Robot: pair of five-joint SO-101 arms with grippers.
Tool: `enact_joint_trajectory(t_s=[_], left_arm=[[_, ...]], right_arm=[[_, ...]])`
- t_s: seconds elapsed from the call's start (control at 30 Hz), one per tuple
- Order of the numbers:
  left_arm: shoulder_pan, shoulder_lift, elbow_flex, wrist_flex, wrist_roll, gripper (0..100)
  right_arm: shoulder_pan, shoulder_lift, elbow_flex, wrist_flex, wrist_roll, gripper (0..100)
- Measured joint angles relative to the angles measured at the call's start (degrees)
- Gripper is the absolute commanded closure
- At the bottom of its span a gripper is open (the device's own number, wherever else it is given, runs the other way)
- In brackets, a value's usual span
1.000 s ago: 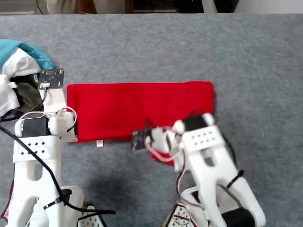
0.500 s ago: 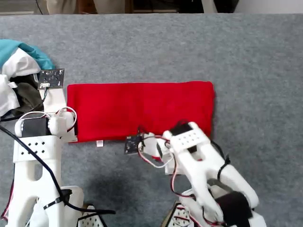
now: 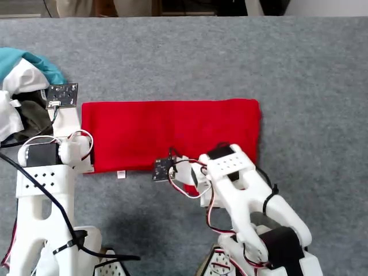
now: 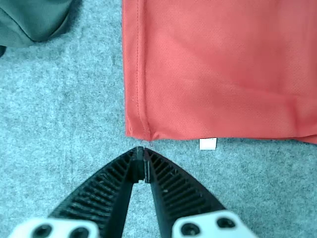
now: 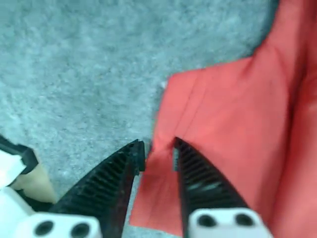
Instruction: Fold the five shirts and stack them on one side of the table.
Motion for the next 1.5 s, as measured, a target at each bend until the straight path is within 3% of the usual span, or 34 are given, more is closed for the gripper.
enact_joint_trajectory(t_s=[0.43, 0.93, 1.17, 1.5], left_arm=[[0.0, 0.0, 0.0, 0.0, -0.4, 98], [0.0, 0.0, 0.0, 0.0, -2.1, 98], [0.0, 0.0, 0.0, 0.0, -2.1, 98], [0.0, 0.0, 0.0, 0.0, -2.1, 98]], right_arm=[[0.2, 1.4, -2.2, 0.9, -1.8, 99.3], [3.1, 2.9, -32.3, 20.4, -0.5, 99.1], [11.7, 14.7, -45.2, 20.6, 5.0, 99.0], [12.3, 38.2, -68.7, 20.6, 9.6, 98.8]])
